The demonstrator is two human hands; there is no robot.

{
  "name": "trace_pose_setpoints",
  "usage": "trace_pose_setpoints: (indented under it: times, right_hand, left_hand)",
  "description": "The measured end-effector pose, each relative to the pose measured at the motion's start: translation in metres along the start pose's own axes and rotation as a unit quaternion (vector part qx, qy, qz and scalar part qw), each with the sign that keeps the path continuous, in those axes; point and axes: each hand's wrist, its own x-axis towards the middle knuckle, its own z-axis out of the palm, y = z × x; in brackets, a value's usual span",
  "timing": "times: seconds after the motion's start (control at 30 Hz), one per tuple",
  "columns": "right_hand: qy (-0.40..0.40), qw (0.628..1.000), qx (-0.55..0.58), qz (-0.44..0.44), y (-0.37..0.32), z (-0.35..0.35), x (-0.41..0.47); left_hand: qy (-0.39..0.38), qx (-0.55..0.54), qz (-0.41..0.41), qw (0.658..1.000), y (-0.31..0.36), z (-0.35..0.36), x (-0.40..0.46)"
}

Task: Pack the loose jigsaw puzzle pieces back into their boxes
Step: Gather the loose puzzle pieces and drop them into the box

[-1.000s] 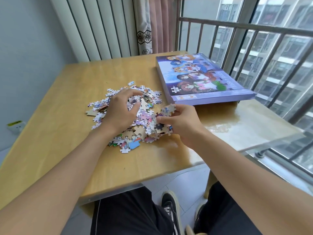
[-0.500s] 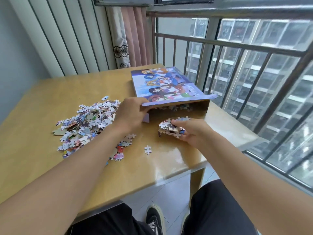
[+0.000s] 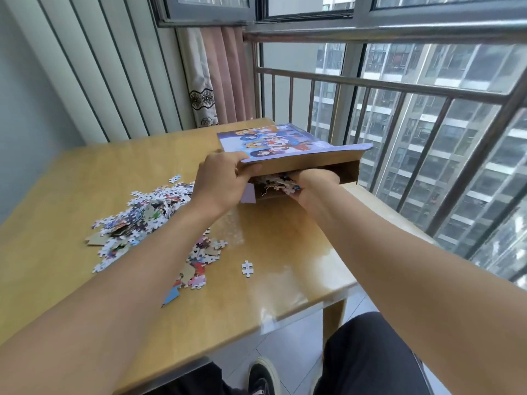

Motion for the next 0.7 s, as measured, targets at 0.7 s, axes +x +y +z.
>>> trace_pose_setpoints:
  times: [0.7]
  right_hand:
    - [-0.135, 0.975, -0.102, -0.145, 0.007, -0.025, 0.016]
  left_hand:
    - [0.001, -0.047, 0.015, 0.999, -0.005, 0.002, 0.004]
